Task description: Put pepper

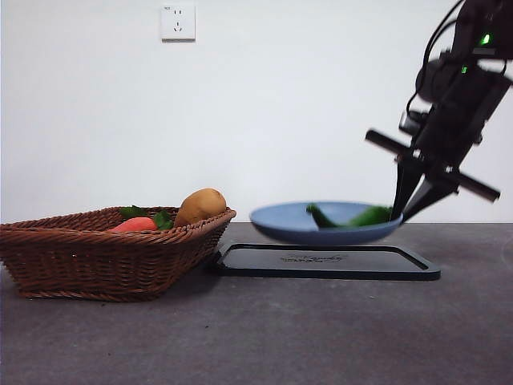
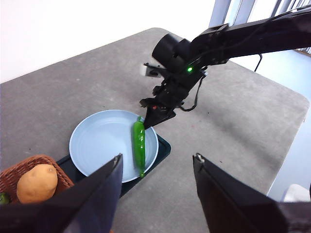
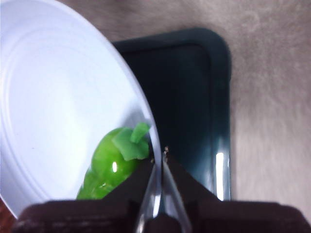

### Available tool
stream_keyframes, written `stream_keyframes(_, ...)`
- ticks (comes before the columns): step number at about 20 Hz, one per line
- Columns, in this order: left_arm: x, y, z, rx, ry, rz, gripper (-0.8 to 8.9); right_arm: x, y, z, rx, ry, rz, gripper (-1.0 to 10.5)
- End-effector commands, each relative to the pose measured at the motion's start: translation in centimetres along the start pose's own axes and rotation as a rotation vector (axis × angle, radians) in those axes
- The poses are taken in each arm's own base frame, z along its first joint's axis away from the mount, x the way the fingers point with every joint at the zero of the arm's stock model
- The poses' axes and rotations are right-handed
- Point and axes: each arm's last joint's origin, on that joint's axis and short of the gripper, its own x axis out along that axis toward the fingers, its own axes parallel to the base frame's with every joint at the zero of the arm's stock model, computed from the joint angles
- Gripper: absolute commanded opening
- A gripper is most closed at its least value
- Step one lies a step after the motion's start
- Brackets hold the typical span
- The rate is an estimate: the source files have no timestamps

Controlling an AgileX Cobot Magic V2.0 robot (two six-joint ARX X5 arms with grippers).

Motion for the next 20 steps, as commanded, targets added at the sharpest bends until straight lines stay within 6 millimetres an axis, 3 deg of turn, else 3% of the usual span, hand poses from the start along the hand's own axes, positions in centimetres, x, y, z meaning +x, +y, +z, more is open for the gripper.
stream_keyframes(1,-0.1,-0.1,0.3,0.014,-0.005,-0.005,2.6,1.4,-0.4,0.7,0.002,-0.008,0.009,0.0)
stream_keyframes(5,-0.1,-0.1,0.3,0.014,-0.004,-0.006,2.6,3.3,-1.2,0.7,0.012,0.025,0.005,0.0)
stream_keyframes(8,-0.1,-0.1,0.3,0.014,-0.004,-0.005,2.59,3.3,-1.2,0.7,0.003,0.024,0.015,0.1)
stream_keyframes(13,-0.1,-0.1,0.3,0.014,-0.003,-0.005,2.59,2.4,-0.9,0.6,-0.004,0.021,0.014,1.6)
stream_keyframes(17,-0.1,-0.1,0.2,0.015,0.011,-0.004,2.59,-2.4,1.1,0.7,-0.064,-0.084,0.038,1.6)
stream_keyframes(20,-0.1,-0.1,0.2,0.025,0.013,-0.004,2.59,-8.4,3.4,-0.8,-0.156,-0.149,0.061,1.6)
